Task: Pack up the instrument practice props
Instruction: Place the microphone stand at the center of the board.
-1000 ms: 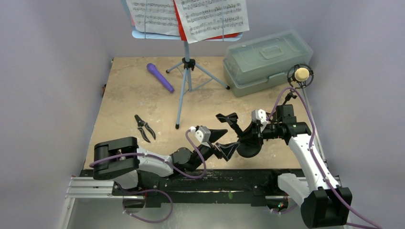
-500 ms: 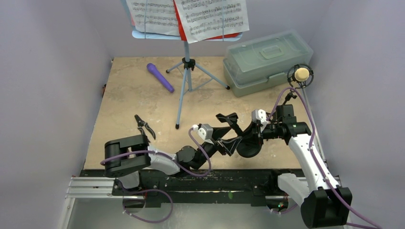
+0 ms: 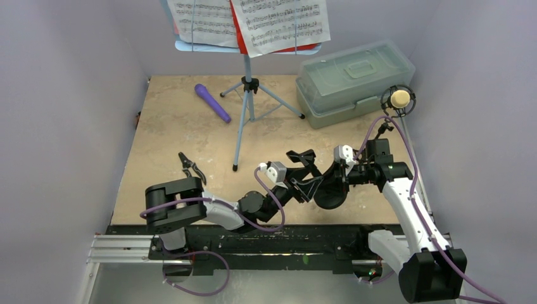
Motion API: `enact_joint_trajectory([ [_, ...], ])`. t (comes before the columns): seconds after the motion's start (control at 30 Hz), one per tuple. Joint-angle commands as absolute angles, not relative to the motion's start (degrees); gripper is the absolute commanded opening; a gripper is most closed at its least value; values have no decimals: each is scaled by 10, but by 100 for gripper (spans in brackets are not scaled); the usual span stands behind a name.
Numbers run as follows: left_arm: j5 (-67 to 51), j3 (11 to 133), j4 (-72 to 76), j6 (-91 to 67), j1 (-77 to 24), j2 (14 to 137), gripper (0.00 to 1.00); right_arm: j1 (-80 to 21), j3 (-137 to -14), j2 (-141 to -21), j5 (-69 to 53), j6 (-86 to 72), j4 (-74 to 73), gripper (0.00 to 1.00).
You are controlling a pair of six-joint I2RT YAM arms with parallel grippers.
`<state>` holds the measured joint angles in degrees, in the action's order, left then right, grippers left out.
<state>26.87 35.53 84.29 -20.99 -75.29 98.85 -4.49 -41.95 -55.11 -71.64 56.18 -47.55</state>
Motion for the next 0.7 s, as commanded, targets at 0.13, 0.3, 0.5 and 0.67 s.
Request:
enact_joint_trajectory([
  [0.13, 246, 379, 942, -220, -742, 994, 36, -46, -439, -540, -758, 565, -466, 0],
  [0.3, 227, 377, 934, -217, -735, 986, 0, -46, -438, -541, -756, 565, -466, 11],
  [0.5, 244, 351, 889, -194, -726, 934, 0, -46, -437, -536, -755, 571, -470, 65],
  [0.67, 258, 320, 811, -179, -713, 866, 0, -45, -438, -533, -754, 581, -477, 85],
])
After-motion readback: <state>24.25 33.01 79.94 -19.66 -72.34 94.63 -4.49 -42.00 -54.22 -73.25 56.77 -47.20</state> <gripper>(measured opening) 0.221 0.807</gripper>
